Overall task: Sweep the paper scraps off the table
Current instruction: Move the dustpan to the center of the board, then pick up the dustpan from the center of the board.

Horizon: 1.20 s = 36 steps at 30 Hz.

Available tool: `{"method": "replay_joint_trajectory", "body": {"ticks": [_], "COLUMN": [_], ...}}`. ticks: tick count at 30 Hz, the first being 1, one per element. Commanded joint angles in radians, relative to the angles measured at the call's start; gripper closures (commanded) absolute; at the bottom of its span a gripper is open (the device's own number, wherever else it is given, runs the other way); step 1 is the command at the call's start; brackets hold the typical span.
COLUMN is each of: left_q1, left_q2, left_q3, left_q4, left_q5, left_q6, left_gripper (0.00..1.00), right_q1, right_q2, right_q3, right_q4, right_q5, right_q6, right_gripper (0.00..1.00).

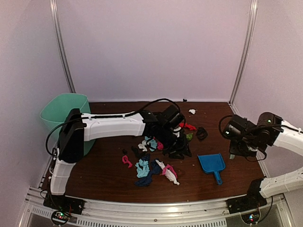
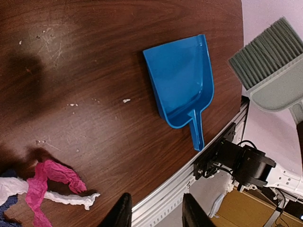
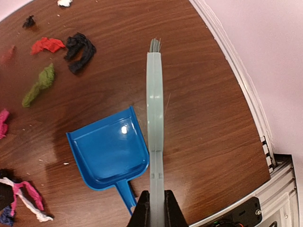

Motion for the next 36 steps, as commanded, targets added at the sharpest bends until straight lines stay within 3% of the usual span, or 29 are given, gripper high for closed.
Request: {"method": "replay_joint_trajectory", "body": {"ticks": [1,5,13,19,23,27,36], "left_q1": [-0.003,-0.003,0.003,0.023,0.038,0.042,-0.062], "left_q2": [0.004,0.010,0.039,0.027,-0.001,-0.040,-0.151], "left_q3": [0.056,0.052,0.096,0.104,0.093,0.078,-0.042], "left_q4": [0.015,0.013,-0.049,-0.187,-0.274,-0.353,-0.364], "left_q5": [0.059,0.068,0.064,-0.013,-0.076,-0.149,-0.258], "left_q6": [0.042,0.047,0.103,0.218,0.278,0.328,0.364], "left_gripper": [0.51,0.51,0.52,0.52,0.53,0.54,0.54], "right_q1": [-0.008,-0.008,-0.007,-0.006,-0.006,-0.008,-0.010], "right_q2": [0.047,0.089,0.077,0.004,-0.021,-0.025,-0.069], "right_q3": [-0.047,-0.076,-0.137,-0.154,-0.204,-0.203,-0.106], "right_q4": [-0.033,-0.012,0.184,0.430,0.574,0.602,0.363], "right_q5": [0.021,-0.009,-0.249,-0.516,-0.598,-0.597,-0.361], "right_q6": [0.025,-0.030,-0.169,-0.196,-0.159,-0.141,-0.108], "right_gripper": [1.00,1.00,1.00,1.00,1.00,1.00,1.00]}}
